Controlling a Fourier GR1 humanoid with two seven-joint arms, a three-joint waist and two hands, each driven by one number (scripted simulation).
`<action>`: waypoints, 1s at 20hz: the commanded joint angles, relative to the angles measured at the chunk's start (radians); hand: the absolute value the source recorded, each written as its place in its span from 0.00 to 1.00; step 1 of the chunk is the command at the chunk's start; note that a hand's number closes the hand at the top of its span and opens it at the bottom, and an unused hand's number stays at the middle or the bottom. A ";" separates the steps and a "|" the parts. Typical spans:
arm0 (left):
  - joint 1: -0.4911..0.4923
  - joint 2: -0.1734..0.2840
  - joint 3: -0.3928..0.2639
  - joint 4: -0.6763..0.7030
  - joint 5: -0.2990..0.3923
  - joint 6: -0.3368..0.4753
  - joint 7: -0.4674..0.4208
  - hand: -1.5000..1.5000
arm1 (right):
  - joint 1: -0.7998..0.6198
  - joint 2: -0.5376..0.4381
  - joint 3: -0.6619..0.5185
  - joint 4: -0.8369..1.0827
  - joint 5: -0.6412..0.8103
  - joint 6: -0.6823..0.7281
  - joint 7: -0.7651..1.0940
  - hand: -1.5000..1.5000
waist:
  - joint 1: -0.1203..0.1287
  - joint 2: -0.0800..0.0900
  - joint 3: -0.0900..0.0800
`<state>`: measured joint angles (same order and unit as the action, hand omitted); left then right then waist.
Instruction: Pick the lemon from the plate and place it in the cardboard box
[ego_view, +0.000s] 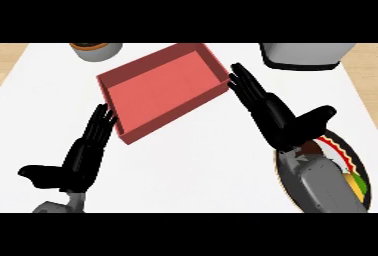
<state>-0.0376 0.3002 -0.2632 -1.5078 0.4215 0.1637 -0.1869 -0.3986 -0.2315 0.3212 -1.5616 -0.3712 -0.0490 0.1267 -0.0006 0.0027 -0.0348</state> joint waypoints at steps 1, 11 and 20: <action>-0.024 0.006 -0.014 -0.005 -0.044 0.015 0.009 0.50 | 0.082 -0.045 -0.040 0.011 0.055 -0.066 0.002 0.00 | -0.014 -0.005 0.035; -0.058 0.165 -0.049 -0.001 -0.171 -0.004 0.078 0.50 | 0.441 -0.413 -0.153 0.275 0.559 -0.474 -0.018 0.00 | -0.139 0.001 0.028; -0.141 0.162 -0.095 -0.034 -0.204 -0.018 0.191 0.50 | 0.735 -0.572 -0.095 0.009 0.930 -0.683 0.253 0.00 | -0.075 -0.015 0.025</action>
<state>-0.1454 0.4499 -0.3515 -1.5255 0.2231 0.1602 -0.0439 0.2288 -0.7175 0.2273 -1.4321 0.4355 -0.6943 0.2341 -0.0993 -0.0108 -0.0077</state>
